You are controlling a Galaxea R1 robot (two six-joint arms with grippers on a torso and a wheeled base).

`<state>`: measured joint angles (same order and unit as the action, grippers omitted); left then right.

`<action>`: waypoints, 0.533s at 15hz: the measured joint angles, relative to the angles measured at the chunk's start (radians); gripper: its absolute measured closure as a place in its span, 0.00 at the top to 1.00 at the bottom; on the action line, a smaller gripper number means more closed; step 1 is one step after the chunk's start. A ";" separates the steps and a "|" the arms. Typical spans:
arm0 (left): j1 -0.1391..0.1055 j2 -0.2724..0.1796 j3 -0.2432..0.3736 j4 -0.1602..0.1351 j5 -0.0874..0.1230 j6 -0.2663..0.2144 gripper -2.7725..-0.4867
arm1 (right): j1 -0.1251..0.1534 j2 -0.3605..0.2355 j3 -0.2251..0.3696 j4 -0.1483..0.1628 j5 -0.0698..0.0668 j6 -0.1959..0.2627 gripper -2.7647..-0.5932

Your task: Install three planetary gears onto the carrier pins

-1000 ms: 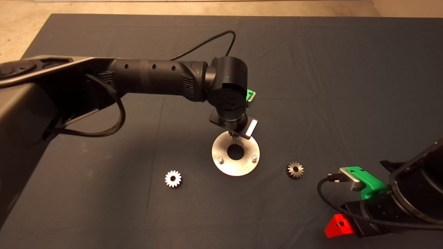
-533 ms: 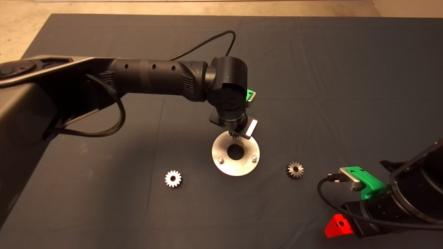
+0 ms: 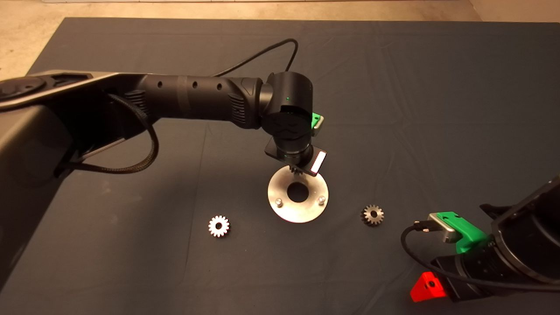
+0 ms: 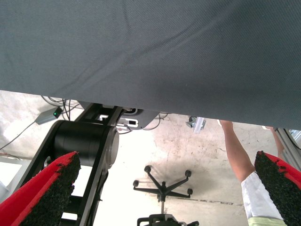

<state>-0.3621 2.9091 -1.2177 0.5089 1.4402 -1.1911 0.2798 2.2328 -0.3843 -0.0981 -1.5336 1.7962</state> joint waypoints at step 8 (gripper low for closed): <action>0.006 0.000 0.000 0.008 0.000 0.002 0.20 | 0.000 0.000 0.000 0.000 0.000 0.000 0.99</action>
<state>-0.3564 2.9089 -1.2174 0.5170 1.4398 -1.1891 0.2796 2.2328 -0.3843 -0.0981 -1.5340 1.7962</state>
